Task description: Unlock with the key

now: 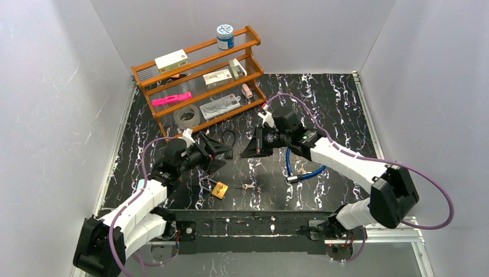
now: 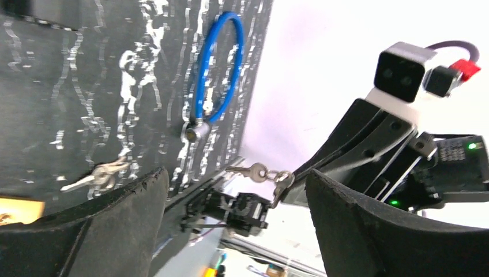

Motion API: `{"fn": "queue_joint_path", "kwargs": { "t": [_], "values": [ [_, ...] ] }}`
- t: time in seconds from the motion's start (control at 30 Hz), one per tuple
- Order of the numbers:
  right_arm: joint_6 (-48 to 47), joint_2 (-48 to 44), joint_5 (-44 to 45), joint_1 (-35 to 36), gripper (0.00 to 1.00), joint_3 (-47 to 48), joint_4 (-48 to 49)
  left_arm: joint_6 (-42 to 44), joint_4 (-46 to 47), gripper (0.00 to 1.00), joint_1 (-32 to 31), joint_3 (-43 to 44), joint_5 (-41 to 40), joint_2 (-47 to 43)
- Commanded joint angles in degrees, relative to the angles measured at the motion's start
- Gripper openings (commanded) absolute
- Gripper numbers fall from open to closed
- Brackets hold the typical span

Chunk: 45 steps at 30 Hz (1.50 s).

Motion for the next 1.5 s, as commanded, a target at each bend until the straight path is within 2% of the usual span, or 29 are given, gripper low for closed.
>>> {"fn": "queue_joint_path", "kwargs": {
  "t": [0.0,0.1,0.17,0.2,0.3,0.4,0.53,0.63,0.73,0.87,1.23,1.47],
  "values": [
    [-9.0,-3.5,-6.4,0.2,0.05,1.1,2.8,-8.0,0.6,0.86,-1.3,5.1,0.2,1.2],
    [-13.7,-5.1,-9.7,0.2,0.05,0.8,3.3,-7.9,1.4,0.76,-2.1,6.1,0.8,2.2],
    [-17.3,-5.9,-10.9,0.2,0.03,0.6,3.3,-3.1,1.9,0.62,-2.2,6.8,1.7,2.4],
    [-19.6,-6.0,-11.7,0.2,0.03,1.0,2.3,1.6,2.6,0.58,-2.2,8.0,3.3,2.4],
    [-26.2,-4.4,-13.2,0.1,0.01,4.1,-3.2,21.3,-4.0,0.57,-2.2,12.0,6.8,1.9],
    [-32.1,-2.5,-17.0,0.2,0.01,8.1,-9.4,36.7,-11.9,0.59,-2.2,16.2,9.8,1.4],
    [-38.3,-0.9,-20.2,0.2,0.01,12.3,-17.9,42.7,-8.6,0.59,-2.2,20.1,23.6,4.5],
    [-41.9,-0.2,-22.2,0.2,0.01,14.8,-22.2,46.5,-8.2,0.58,-2.2,21.5,28.4,6.1],
    [-42.6,0.3,-22.4,0.1,0.01,15.6,-23.0,47.4,-6.1,0.57,-2.4,21.2,29.6,5.1],
    [-42.2,1.5,-23.6,0.2,0.01,15.9,-22.3,44.7,2.2,0.59,-2.6,17.3,27.5,3.6],
    [-41.5,2.2,-25.1,0.1,0.01,15.4,-21.2,44.1,4.5,0.60,-4.2,14.9,34.2,8.8],
    [-40.7,2.3,-26.4,0.1,0.01,15.7,-20.5,43.4,4.8,0.51,-5.2,13.6,36.4,6.8]
  ]
}}
